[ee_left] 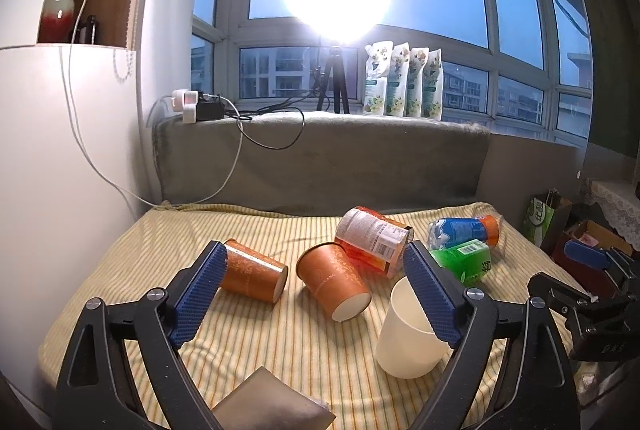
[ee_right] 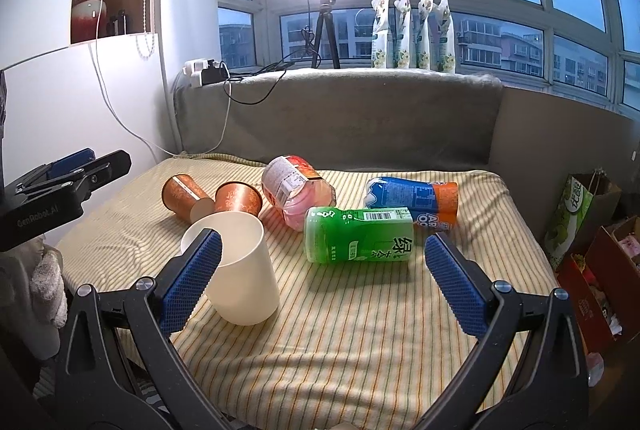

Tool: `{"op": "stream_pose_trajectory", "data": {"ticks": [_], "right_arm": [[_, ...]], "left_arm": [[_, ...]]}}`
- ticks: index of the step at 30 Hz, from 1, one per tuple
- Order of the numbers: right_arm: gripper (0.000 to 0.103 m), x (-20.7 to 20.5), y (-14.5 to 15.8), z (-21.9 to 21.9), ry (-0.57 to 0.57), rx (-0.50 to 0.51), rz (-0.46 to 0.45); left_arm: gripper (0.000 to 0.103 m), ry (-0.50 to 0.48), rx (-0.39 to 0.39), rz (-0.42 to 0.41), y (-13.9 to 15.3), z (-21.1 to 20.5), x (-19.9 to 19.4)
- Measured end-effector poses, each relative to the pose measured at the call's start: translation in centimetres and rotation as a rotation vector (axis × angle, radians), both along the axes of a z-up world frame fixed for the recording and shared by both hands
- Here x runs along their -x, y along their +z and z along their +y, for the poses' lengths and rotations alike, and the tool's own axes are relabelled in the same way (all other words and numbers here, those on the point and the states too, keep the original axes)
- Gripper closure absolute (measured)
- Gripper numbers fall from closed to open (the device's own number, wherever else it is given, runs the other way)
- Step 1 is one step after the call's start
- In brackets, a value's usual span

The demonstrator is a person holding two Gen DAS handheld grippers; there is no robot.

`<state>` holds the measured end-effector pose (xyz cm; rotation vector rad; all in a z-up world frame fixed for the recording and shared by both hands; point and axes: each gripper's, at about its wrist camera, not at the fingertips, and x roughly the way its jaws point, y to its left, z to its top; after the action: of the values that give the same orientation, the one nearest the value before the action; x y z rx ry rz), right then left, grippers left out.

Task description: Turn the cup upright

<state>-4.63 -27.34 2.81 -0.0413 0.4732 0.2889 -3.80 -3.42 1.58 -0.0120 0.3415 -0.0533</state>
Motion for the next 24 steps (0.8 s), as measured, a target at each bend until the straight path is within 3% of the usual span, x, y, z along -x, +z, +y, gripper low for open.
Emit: {"op": "stream_pose_trajectory", "data": {"ticks": [13, 15, 16, 24], "right_arm": [[0.000, -0.34, -0.56, -0.19, -0.003, -0.002, 0.013], [0.000, -0.43, -0.63, -0.19, -0.001, -0.001, 0.015], [0.000, -0.42, -0.63, -0.19, -0.001, -0.001, 0.015], [0.000, -0.46, -0.72, -0.17, 0.000, 0.000, 0.017]], "left_arm": [[0.009, -0.010, 0.001, 0.007, -0.14, -0.17, -0.03], [0.007, -0.011, 0.001, 0.007, -0.18, -0.15, -0.04], [0.001, -0.010, 0.001, 0.006, -0.18, -0.15, -0.02], [0.000, -0.012, 0.002, 0.003, -0.15, -0.18, 0.01]]}}
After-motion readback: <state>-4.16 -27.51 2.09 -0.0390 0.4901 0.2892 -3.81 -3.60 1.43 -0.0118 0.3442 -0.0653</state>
